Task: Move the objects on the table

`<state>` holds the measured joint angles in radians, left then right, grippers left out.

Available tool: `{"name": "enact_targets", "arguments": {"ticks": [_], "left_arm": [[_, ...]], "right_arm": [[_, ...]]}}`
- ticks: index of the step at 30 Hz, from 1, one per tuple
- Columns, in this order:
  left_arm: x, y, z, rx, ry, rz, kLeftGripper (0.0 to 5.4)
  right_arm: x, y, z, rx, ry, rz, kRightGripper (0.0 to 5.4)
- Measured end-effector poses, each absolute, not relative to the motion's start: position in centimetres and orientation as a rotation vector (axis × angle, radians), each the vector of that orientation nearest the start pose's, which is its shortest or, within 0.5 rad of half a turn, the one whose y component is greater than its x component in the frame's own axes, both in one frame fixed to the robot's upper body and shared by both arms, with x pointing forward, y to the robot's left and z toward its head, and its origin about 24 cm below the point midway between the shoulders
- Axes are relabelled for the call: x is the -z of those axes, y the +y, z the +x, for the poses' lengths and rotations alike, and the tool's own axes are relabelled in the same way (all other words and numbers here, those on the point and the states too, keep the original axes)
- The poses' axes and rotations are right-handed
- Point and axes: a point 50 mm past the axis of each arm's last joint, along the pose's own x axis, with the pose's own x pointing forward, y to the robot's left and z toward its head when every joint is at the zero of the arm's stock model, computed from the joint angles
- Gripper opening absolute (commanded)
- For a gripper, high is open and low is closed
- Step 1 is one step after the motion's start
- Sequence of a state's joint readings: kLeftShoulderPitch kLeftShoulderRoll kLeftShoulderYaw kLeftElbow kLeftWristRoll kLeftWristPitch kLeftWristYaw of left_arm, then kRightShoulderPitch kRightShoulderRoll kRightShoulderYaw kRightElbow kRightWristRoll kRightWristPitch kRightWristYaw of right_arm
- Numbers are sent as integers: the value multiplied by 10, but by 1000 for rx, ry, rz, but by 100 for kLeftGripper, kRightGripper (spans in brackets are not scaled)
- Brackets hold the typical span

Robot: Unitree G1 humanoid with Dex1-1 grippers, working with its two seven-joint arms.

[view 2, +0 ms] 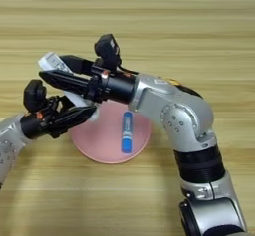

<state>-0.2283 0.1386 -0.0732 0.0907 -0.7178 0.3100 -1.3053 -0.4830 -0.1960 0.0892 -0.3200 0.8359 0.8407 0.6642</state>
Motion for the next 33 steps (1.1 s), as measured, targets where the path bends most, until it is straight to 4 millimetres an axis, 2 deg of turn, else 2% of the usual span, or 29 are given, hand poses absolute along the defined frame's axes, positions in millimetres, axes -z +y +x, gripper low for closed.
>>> {"name": "enact_targets", "arguments": {"ticks": [14, 15, 33], "left_arm": [[-87, 97, 251, 1514, -172, -610, 295], [-87, 97, 251, 1513, -173, -609, 295], [-83, 97, 251, 1504, -153, -608, 288]], "right_arm": [[-181, -65, 257, -1360, 35, 388, 291], [-181, -65, 257, -1360, 36, 388, 327], [-185, -64, 257, -1370, 20, 378, 510]]}}
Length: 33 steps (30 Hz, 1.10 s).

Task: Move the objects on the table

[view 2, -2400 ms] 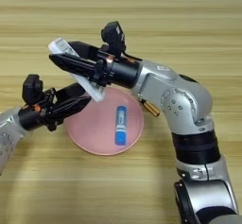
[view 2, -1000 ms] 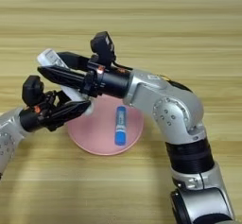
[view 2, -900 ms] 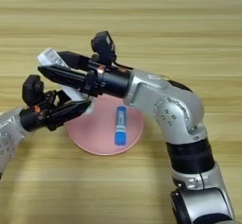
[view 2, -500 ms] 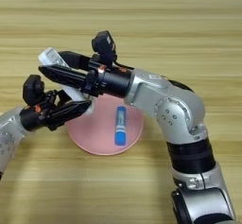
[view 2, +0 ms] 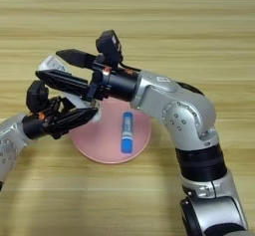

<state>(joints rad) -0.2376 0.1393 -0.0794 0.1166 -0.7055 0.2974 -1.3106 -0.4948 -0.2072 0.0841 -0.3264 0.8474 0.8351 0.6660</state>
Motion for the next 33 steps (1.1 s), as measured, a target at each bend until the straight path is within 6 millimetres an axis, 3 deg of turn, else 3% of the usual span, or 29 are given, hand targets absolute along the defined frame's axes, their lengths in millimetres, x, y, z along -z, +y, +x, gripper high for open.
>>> {"name": "enact_targets", "arguments": {"ticks": [6, 12, 17, 22, 26, 33], "left_arm": [[-83, 97, 251, 1503, -153, -607, 288], [-74, 99, 254, 1464, -122, -585, 288], [-70, 100, 259, 1424, -100, -541, 288], [-66, 101, 260, 1403, -86, -501, 288], [-65, 101, 261, 1388, -91, -483, 288], [-63, 103, 265, 1349, -80, -428, 288]], "right_arm": [[-187, -65, 258, -1362, 0, 384, 540], [-204, -80, 264, -1299, -127, 412, 540], [-229, -98, 270, -1122, -368, 364, 540], [-239, -112, 276, -909, -543, 236, 540], [-234, -119, 284, -764, -598, 144, 540], [-205, -148, 305, -388, -618, -109, 540]]}}
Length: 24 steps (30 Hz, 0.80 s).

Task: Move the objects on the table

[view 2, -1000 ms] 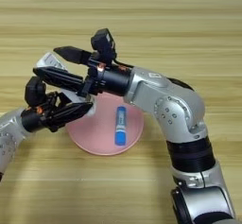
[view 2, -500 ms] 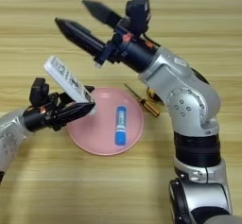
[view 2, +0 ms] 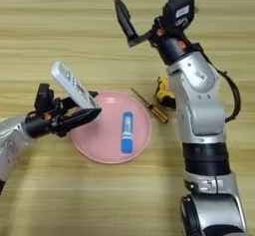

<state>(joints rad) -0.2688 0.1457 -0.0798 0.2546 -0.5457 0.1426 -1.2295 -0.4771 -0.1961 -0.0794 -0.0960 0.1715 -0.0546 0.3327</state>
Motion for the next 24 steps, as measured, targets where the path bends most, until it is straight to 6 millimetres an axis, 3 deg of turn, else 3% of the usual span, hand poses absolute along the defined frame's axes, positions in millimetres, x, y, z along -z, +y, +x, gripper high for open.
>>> {"name": "enact_targets", "arguments": {"ticks": [9, 16, 20, 24], "left_arm": [[-68, 115, 274, 1277, -99, -339, 288], [-58, 134, 290, 1065, -63, -265, 288], [-54, 145, 302, 929, -72, -198, 288], [-37, 154, 308, 771, -11, -96, 288]], "right_arm": [[-161, -181, 323, -94, -561, -386, 540], [-128, -199, 330, -26, -460, -367, 540], [-123, -206, 330, 5, -445, -367, 540], [-120, -210, 331, 10, -437, -377, 540]]}}
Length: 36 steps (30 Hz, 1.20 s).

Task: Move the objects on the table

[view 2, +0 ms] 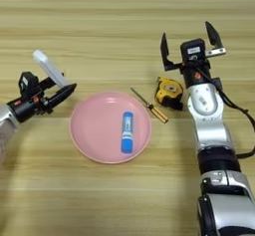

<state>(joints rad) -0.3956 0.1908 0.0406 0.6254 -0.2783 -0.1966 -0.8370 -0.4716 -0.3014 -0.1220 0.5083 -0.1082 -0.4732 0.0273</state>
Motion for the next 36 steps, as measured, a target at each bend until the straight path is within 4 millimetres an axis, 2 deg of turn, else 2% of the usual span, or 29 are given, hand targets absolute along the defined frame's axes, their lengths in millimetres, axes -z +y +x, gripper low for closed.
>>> {"name": "enact_targets", "arguments": {"ticks": [11, 25, 36], "left_arm": [[-15, 168, 309, 671, 99, -13, 288], [-1, 160, 296, 754, 146, 12, 287], [0, 156, 290, 781, 137, 11, 286]], "right_arm": [[-122, -211, 332, 22, -452, -372, 540], [-122, -210, 332, 22, -455, -369, 540], [-122, -211, 332, 25, -460, -357, 540]]}}
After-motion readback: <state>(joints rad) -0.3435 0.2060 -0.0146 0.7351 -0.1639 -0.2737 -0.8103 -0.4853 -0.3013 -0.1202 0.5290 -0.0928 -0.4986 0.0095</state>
